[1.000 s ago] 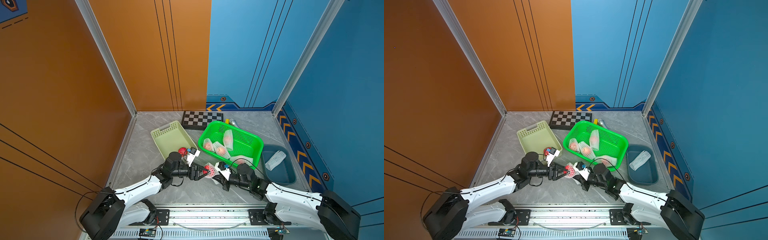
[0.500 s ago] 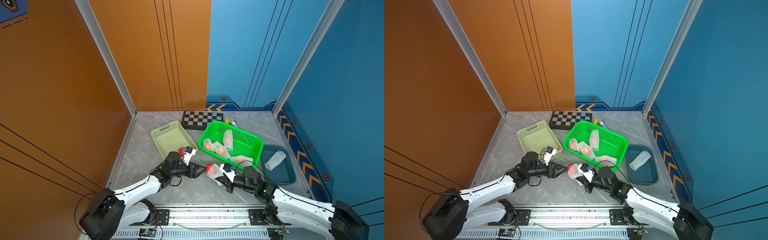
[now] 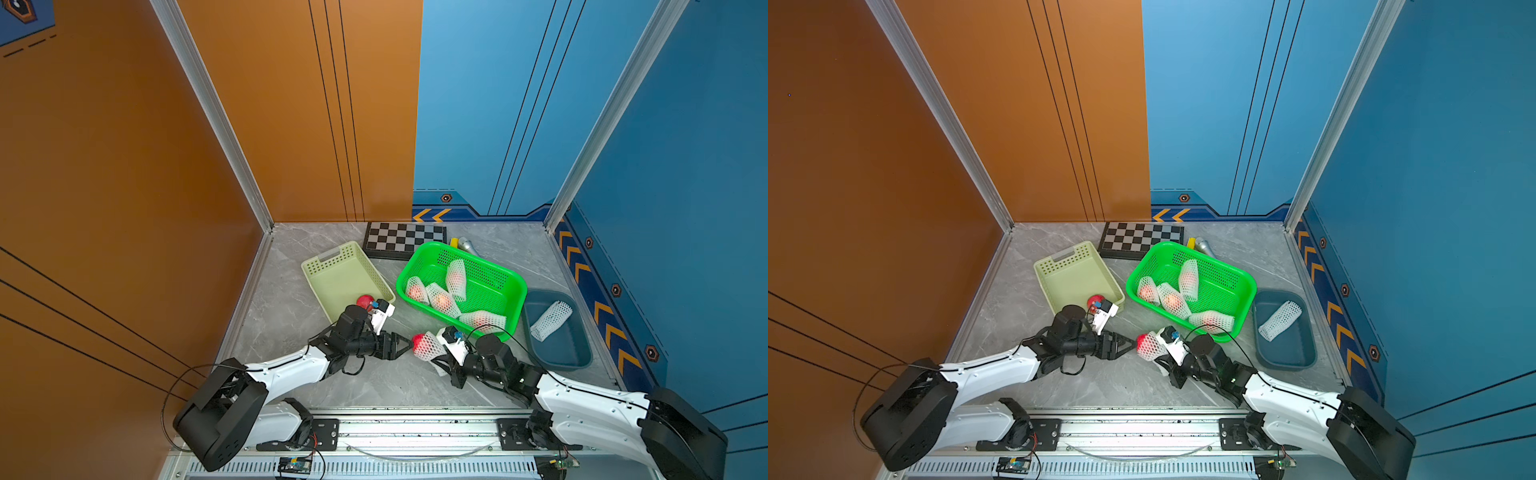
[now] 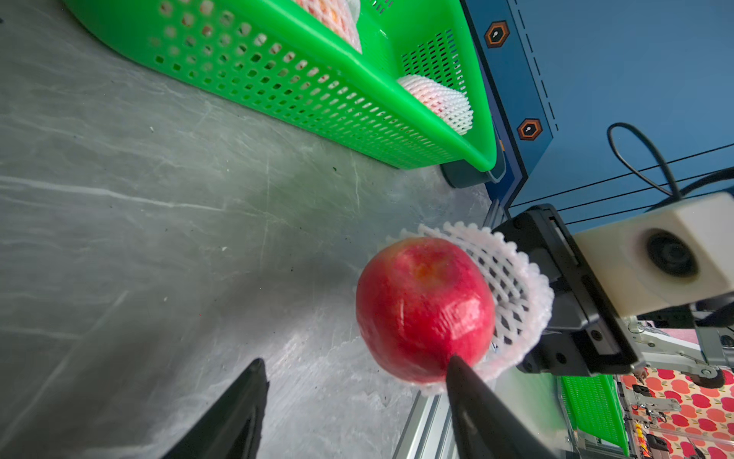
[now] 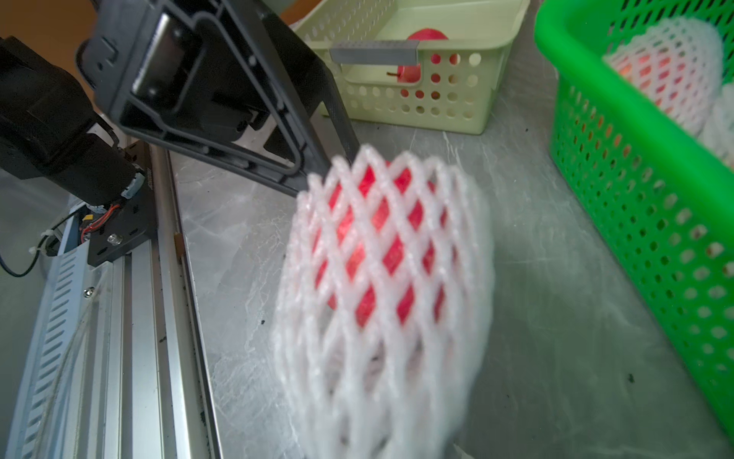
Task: Remove foam nets from apples
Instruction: Pick up the apple from the center of the board.
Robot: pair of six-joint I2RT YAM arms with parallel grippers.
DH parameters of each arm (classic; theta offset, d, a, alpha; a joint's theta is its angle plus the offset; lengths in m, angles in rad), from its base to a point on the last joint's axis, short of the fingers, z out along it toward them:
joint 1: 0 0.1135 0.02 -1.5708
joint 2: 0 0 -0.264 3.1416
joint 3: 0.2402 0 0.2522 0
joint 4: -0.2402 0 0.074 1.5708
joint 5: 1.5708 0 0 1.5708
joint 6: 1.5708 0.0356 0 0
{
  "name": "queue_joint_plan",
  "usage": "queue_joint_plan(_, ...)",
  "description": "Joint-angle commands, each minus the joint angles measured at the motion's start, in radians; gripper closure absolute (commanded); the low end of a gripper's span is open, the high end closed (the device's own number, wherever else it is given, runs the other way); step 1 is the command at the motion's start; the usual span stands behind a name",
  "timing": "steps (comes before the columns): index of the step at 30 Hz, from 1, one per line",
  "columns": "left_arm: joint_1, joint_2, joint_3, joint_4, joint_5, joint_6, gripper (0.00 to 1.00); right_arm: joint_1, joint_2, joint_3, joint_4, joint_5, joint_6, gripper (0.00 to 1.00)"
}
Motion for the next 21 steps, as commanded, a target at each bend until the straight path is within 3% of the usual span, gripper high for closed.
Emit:
queue_joint_plan(1, -0.008, 0.014, 0.002, 0.027, -0.048, 0.01, 0.26, 0.013, 0.049, 0.02, -0.03, 0.044, 0.084, 1.0)
queue_joint_plan(6, -0.008, -0.009, -0.013, 0.024, -0.116, 0.004, 0.18, 0.038, 0.108, 0.035, -0.026, 0.032, 0.1, 1.0)
queue_joint_plan(12, -0.017, 0.009, -0.006, 0.022, -0.076, 0.014, 0.16, 0.037, 0.164, 0.097, -0.103, -0.032, 0.098, 1.0)
queue_joint_plan(17, -0.049, 0.029, 0.011, 0.023, -0.026, 0.023, 0.19, 0.038, 0.18, 0.109, -0.076, -0.021, 0.094, 1.0)
queue_joint_plan(21, -0.051, 0.022, 0.007, 0.023, -0.012, 0.023, 0.3, 0.034, 0.188, 0.11, -0.043, -0.027, 0.086, 1.0)
